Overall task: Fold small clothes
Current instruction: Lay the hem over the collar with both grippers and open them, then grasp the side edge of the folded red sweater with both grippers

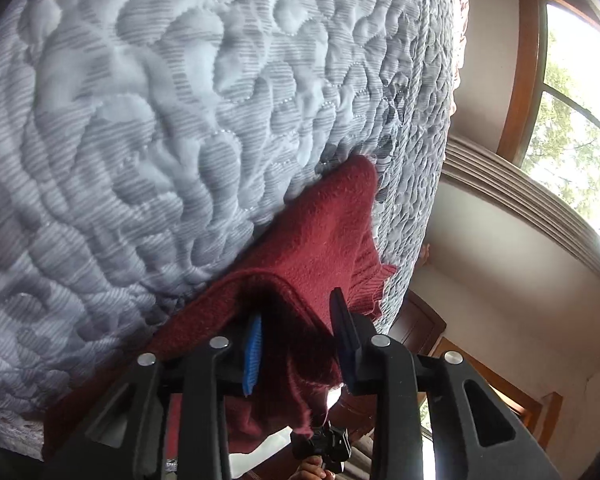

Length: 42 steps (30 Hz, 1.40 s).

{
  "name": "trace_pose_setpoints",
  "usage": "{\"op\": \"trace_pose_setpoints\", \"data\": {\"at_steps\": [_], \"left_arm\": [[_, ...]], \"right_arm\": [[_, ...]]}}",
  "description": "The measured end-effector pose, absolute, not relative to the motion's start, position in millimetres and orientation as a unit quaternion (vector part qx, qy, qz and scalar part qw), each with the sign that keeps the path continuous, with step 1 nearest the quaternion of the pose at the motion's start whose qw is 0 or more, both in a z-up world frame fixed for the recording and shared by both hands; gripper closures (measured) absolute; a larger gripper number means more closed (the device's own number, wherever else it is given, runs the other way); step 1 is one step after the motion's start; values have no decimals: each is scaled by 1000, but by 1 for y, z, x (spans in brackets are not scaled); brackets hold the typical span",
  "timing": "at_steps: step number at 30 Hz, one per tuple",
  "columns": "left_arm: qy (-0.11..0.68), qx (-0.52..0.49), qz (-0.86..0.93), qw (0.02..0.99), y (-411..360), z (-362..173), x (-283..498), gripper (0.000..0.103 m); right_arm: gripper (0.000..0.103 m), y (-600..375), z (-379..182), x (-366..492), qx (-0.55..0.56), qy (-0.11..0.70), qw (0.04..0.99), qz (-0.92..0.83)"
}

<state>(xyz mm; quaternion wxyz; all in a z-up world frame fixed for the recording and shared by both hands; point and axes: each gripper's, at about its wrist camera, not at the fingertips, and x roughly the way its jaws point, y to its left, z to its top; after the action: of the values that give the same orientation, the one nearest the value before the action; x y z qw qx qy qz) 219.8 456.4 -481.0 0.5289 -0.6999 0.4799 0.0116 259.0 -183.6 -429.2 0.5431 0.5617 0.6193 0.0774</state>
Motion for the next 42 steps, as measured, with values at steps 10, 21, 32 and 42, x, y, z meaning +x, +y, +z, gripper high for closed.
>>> {"op": "trace_pose_setpoints", "data": {"at_steps": [10,21,32,42], "left_arm": [[476,-663,-35,577,460,-434,231,67],[577,-342,-98,735,422,-358,242,46],[630,-171,-86,753,385,-408,264,36],[568,-102,-150,803,358,-359,264,37]], "right_arm": [[56,-184,-379,282,520,603,588,144],[41,-108,-333,250,90,620,761,168],[37,-87,-374,262,-6,622,767,158],[52,-62,-361,266,-31,621,752,219]]}}
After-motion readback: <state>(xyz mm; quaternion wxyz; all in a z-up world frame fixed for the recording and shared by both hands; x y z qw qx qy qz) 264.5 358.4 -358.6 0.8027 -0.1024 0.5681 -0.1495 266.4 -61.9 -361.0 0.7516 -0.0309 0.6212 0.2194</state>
